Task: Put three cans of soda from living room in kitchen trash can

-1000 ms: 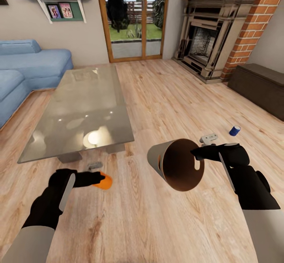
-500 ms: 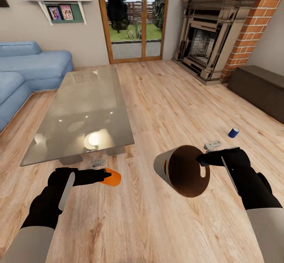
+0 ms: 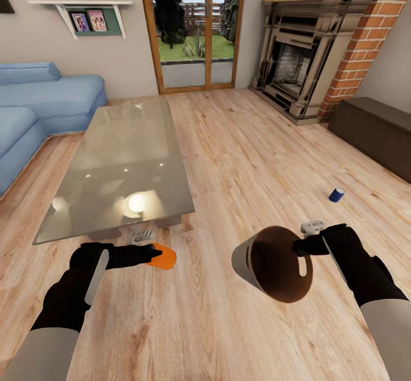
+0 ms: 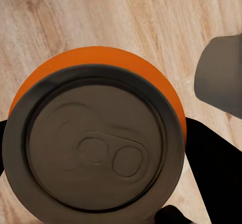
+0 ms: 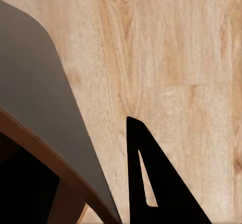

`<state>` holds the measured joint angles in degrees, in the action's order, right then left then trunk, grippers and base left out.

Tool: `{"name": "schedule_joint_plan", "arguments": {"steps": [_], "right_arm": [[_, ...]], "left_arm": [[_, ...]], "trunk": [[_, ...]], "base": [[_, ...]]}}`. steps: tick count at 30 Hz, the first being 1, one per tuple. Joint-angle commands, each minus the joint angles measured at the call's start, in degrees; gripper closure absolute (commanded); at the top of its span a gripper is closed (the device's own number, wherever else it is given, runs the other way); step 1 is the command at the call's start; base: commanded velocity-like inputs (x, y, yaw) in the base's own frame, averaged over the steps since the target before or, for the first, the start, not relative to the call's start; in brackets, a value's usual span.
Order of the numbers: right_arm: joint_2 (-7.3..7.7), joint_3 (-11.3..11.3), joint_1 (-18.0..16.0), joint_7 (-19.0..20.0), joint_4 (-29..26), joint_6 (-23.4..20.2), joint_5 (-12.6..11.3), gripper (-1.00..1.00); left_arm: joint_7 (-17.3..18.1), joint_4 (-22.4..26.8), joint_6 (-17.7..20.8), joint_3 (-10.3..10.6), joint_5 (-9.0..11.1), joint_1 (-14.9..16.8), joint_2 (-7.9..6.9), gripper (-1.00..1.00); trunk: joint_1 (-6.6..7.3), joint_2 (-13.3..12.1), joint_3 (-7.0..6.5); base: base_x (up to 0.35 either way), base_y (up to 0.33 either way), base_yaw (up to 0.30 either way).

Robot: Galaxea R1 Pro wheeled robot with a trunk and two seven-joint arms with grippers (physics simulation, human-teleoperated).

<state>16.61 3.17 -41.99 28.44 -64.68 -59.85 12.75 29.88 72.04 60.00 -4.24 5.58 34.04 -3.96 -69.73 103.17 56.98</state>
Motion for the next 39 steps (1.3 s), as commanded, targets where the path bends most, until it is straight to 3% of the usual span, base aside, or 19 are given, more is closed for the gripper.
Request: {"name": "schedule_joint_plan", "arguments": {"steps": [1, 3, 6, 8, 12, 20, 26, 30, 37, 39], "right_arm": [[0.00, 0.1, 0.0, 0.2, 0.8, -0.2, -0.8, 1.00], [-0.10, 0.1, 0.0, 0.2, 1.9, -0.2, -0.4, 1.00], [-0.21, -0.2, 0.0, 0.2, 5.8, -0.2, 2.1, 1.00], [-0.45, -0.4, 0.0, 0.2, 10.3, -0.2, 5.1, 1.00], [-0.55, -0.4, 0.1, 0.2, 13.2, -0.2, 7.1, 1.00], [-1.06, 0.0, 0.2, 0.3, 14.3, -0.2, 7.8, 1.00], [-3.28, 0.1, 0.6, 0.2, 14.5, -0.2, 7.8, 1.00], [-5.57, 0.0, 0.7, 0.1, 14.8, -0.2, 7.9, 1.00], [-6.62, 0.6, 0.9, 0.1, 16.3, -0.2, 8.0, 1.00], [-8.00, 1.5, 1.0, -0.3, 16.7, -0.2, 8.1, 1.00]], "left_arm": [[0.0, 0.0, 0.0, 0.0, -0.1, 0.0, 0.00, 1.00], [0.0, 0.0, 0.0, 0.0, 0.0, 0.0, 0.00, 1.00], [0.0, 0.0, 0.0, 0.0, -0.1, 0.0, 0.06, 1.00], [0.0, 0.1, 0.0, 0.0, -0.2, 0.0, 0.14, 1.00], [0.0, 0.1, 0.0, 0.0, -0.2, 0.0, 0.11, 1.00], [-0.2, 0.0, 0.0, 0.1, -0.4, -0.2, 0.31, 1.00], [-0.3, -0.4, 0.0, 0.2, -0.5, -0.2, 0.38, 1.00], [-0.3, -0.6, 0.0, 0.5, -0.5, -0.3, 0.48, 1.00], [-0.1, -0.2, 0.0, 4.5, -0.4, -0.5, 0.65, 1.00], [-0.2, 0.5, 0.0, 7.9, -0.3, -0.7, 0.84, 1.00]], "trunk": [[0.23, -0.4, -0.19], [0.67, -1.2, -0.55], [1.33, -2.4, -1.09], [1.77, -3.2, -1.45], [2.64, -4.8, -2.17], [4.40, -8.0, -3.60], [5.72, -10.4, -4.68], [6.60, -12.0, -5.40], [8.13, -14.9, -6.65], [8.57, -15.7, -7.01]], "base": [[0.000, 0.000, 0.000], [0.000, 0.000, 0.000], [0.000, 0.000, 0.000], [0.000, 0.000, 0.000], [0.000, 0.000, 0.000], [0.000, 0.000, 0.000], [0.000, 0.000, 0.000], [0.000, 0.000, 0.000], [0.000, 0.000, 0.000], [0.000, 0.000, 0.000]]}}
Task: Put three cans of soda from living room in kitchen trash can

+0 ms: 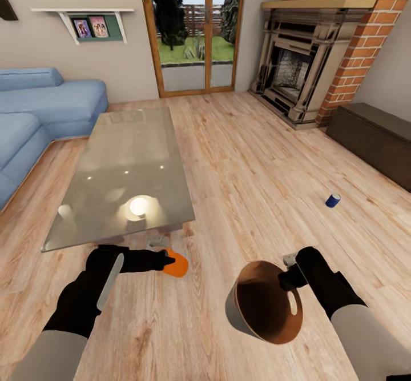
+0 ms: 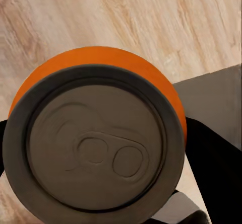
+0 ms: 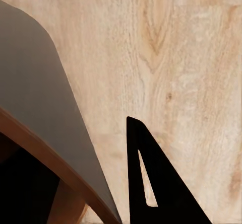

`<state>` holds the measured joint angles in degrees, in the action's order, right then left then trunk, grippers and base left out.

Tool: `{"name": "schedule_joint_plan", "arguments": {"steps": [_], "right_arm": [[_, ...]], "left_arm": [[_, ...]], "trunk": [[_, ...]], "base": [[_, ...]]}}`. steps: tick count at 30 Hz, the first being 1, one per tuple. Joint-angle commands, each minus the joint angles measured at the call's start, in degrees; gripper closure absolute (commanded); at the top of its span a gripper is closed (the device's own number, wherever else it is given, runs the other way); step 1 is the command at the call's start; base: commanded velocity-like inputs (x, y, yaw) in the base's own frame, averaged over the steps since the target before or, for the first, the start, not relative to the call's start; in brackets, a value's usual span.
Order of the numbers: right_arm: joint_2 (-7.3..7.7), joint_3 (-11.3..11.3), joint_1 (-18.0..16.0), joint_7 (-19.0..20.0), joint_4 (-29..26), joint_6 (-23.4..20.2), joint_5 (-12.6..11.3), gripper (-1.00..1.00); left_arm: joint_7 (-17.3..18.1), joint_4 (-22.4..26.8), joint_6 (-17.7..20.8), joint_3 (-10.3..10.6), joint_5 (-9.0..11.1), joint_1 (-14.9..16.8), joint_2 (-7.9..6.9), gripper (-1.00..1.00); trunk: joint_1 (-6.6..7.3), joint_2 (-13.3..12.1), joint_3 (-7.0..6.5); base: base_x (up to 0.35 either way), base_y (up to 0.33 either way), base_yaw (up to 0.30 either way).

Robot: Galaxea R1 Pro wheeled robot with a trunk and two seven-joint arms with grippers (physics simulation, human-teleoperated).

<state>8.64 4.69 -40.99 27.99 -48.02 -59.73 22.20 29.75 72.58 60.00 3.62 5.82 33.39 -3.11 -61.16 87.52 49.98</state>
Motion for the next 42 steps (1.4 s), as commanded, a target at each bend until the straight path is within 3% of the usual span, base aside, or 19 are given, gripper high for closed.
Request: {"name": "schedule_joint_plan", "arguments": {"steps": [1, 2, 7, 15, 21, 22, 25, 31, 34, 42], "right_arm": [[-0.38, 0.3, 0.0, 0.1, 0.1, -0.3, -1.4, 1.00], [-0.94, 0.8, 0.0, 0.0, 0.2, -0.3, -1.4, 1.00], [-2.37, 3.1, 0.0, -0.3, 1.6, -0.3, -1.4, 1.00], [-4.17, 4.0, 0.0, -0.6, 3.2, -0.3, -1.3, 1.00], [-5.09, 4.1, -0.1, -3.3, 3.4, -0.3, -1.4, 1.00], [-5.56, 4.1, -0.1, -4.1, 3.4, -0.3, -1.4, 1.00], [-6.12, 4.1, -0.1, -4.5, 3.5, -0.3, -1.4, 1.00], [-6.37, 4.0, -0.1, -4.7, 3.5, -0.3, -1.4, 1.00], [-6.46, 4.0, -0.1, -4.7, 3.5, -0.3, -1.4, 1.00], [-6.50, 4.0, -0.1, -4.8, 5.0, -0.3, -1.4, 1.00]], "left_arm": [[0.0, 0.6, 0.0, 1.4, -0.4, 0.0, 0.01, 1.00], [0.0, 1.7, 0.0, 3.5, -0.3, 0.0, 0.05, 1.00], [0.0, 6.9, 0.0, 7.4, 0.0, -1.1, 0.13, 1.00], [0.0, 11.2, 0.0, 9.7, 0.1, -2.5, 0.15, 1.00], [0.0, 12.2, 0.0, 11.4, 0.1, -3.2, 0.14, 1.00], [0.0, 12.5, 0.0, 13.5, 0.1, -4.1, 0.13, 1.00], [0.0, 13.7, 0.0, 16.2, 0.2, -4.8, 0.10, 1.00], [0.1, 16.1, 0.0, 17.5, 0.3, -5.5, 0.04, 1.00], [0.2, 16.8, 0.0, 18.1, 2.4, -6.1, -0.02, 1.00], [0.2, 18.2, 0.0, 19.5, 3.8, -6.3, -0.44, 1.00]], "trunk": [[0.23, -0.4, -0.19], [0.45, -0.8, -0.37], [0.45, -0.8, -0.37], [0.45, -0.8, -0.37], [0.45, -0.8, -0.37], [0.45, -0.8, -0.37], [0.45, -0.8, -0.37], [0.45, -0.8, -0.37], [0.45, -0.8, -0.37], [0.45, -0.8, -0.37]], "base": [[0.000, 0.000, 0.000], [0.000, 0.000, 0.000], [0.000, 0.000, 0.000], [0.000, 0.000, 0.000], [0.000, 0.000, 0.000], [0.000, 0.000, 0.000], [0.000, 0.000, 0.000], [0.000, 0.000, 0.000], [0.000, 0.000, 0.000], [0.000, 0.000, 0.000]]}}
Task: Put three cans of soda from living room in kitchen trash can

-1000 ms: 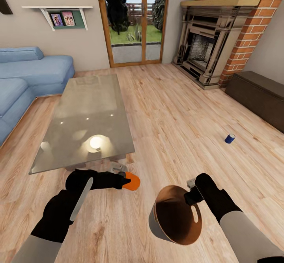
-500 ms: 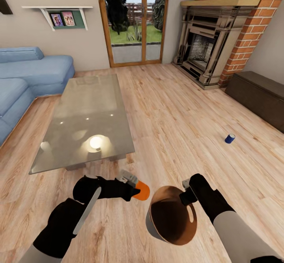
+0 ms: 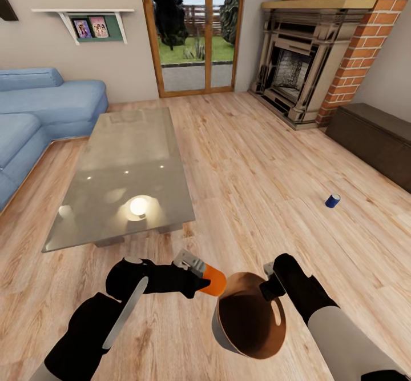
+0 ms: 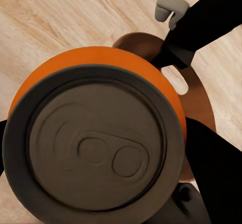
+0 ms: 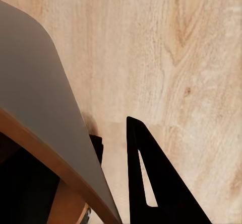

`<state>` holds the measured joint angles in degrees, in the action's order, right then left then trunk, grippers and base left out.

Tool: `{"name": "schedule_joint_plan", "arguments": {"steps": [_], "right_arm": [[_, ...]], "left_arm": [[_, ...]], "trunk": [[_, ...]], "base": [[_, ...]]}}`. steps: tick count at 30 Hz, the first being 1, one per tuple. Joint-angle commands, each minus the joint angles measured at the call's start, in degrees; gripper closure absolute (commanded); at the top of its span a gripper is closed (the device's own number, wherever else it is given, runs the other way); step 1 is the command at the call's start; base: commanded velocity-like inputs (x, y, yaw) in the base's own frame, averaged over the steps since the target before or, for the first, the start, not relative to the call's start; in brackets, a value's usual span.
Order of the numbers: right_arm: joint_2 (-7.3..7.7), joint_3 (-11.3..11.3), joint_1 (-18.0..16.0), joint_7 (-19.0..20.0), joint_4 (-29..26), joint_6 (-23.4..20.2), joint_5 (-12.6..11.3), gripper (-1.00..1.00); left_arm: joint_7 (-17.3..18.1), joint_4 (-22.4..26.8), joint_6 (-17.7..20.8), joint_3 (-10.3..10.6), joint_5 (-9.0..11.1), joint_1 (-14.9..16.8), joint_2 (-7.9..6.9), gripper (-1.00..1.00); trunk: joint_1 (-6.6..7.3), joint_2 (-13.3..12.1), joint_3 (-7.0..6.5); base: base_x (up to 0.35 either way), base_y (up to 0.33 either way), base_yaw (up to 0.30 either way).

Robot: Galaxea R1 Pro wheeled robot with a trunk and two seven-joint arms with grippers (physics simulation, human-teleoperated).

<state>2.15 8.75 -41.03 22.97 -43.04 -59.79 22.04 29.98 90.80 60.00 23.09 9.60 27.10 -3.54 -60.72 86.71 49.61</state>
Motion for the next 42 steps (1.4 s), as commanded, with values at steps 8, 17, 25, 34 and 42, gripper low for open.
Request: {"name": "schedule_joint_plan", "arguments": {"steps": [8, 17, 25, 34, 42], "right_arm": [[-0.12, 0.0, 0.0, -0.9, 0.3, -0.2, -1.2, 1.00], [-1.76, 0.2, -0.1, -1.7, 0.3, -0.2, -1.2, 1.00], [-2.23, 0.2, -0.1, -1.8, 0.3, -0.2, -1.2, 1.00], [-3.68, 0.3, -0.1, -1.9, 0.3, -0.2, -1.0, 1.00], [-6.91, 0.1, -0.2, -1.8, 0.2, -0.2, 5.4, 1.00]], "left_arm": [[0.0, 0.2, 0.0, 0.4, 0.2, 0.0, 0.30, 1.00], [-0.1, 0.0, 0.0, 3.2, 0.5, 0.0, 0.60, 1.00], [-0.3, -0.1, 0.0, 3.8, 0.2, 0.0, 0.92, 1.00], [-1.4, -3.0, 0.0, 5.5, -0.3, 0.0, 1.85, 1.00], [-3.9, -7.1, 0.0, 5.7, -0.4, 0.0, 3.78, 1.00]], "trunk": [[0.00, 0.0, 0.00], [0.00, 0.0, 0.00], [0.00, 0.0, 0.00], [0.00, 0.0, 0.00], [0.00, 0.0, 0.00]], "base": [[0.000, 0.000, 0.000], [0.000, 0.000, 0.000], [0.000, 0.000, 0.000], [0.000, 0.000, 0.000], [0.000, 0.000, 0.000]]}}
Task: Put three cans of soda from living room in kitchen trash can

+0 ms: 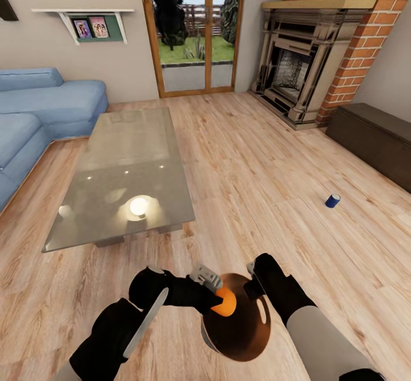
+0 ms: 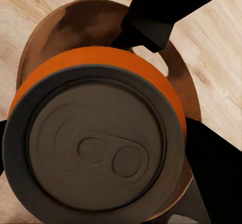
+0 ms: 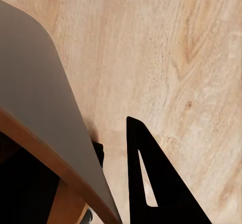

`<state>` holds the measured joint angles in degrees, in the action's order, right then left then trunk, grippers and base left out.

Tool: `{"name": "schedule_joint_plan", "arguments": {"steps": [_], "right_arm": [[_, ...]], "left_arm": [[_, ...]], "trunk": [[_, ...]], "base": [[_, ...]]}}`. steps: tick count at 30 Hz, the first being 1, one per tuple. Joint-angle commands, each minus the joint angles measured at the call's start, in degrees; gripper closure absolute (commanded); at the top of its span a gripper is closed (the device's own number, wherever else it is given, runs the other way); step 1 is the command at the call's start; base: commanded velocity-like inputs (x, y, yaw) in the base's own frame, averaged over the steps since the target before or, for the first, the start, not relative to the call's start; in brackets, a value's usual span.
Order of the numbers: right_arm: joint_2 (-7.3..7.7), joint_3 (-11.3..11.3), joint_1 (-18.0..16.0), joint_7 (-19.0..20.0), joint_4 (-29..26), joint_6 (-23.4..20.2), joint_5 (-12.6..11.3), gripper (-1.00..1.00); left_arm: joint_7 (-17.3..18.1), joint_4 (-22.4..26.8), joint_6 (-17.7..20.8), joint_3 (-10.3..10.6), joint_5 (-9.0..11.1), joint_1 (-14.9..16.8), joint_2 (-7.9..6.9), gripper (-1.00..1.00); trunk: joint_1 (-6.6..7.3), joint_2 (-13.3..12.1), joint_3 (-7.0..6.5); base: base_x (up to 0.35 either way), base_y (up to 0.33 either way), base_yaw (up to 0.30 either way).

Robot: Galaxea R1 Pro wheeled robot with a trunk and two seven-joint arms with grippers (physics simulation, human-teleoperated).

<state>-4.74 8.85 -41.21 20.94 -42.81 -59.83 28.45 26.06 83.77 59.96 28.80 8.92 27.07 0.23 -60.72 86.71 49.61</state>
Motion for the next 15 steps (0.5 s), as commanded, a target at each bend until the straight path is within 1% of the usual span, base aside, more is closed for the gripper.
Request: {"name": "schedule_joint_plan", "arguments": {"steps": [1, 2, 6, 9, 13, 15], "right_arm": [[-0.16, 0.0, 0.0, 0.2, 0.0, -0.2, -0.8, 1.00], [-0.28, 0.0, 0.0, 0.2, 0.0, -0.2, -0.7, 1.00], [-1.60, -0.1, 0.0, 0.2, 0.0, -0.2, 0.0, 1.00], [-1.99, -0.1, 0.0, 0.2, -0.1, -0.2, 0.7, 1.00], [-2.19, -0.1, 0.0, 0.2, -0.1, -0.2, 1.1, 1.00], [-2.42, -0.1, 0.0, 0.2, -0.1, -0.2, 1.2, 1.00]], "left_arm": [[-0.3, -0.4, 0.0, 0.0, 0.2, 0.0, 0.05, 1.00], [-0.4, -0.8, 0.0, 0.0, 0.3, 0.0, 0.08, 1.00], [-1.1, -2.3, 0.0, 0.0, 0.3, 0.0, 0.25, 1.00], [-1.2, -3.2, 0.0, 0.0, 0.2, 0.0, 0.28, 1.00], [-1.3, -6.3, 0.0, 0.0, 0.1, 0.0, 0.29, 1.00], [-1.3, -7.2, -0.8, 0.1, 0.1, 0.0, 0.28, 1.00]], "trunk": [[0.00, 0.0, 0.00], [0.00, 0.0, 0.00], [0.00, 0.0, 0.00], [0.00, 0.0, 0.00], [0.00, 0.0, 0.00], [0.00, 0.0, 0.00]], "base": [[0.000, 0.000, 0.000], [0.000, 0.000, 0.000], [0.000, 0.000, 0.000], [0.000, 0.000, 0.000], [0.000, 0.000, 0.000], [0.000, 0.000, 0.000]]}}
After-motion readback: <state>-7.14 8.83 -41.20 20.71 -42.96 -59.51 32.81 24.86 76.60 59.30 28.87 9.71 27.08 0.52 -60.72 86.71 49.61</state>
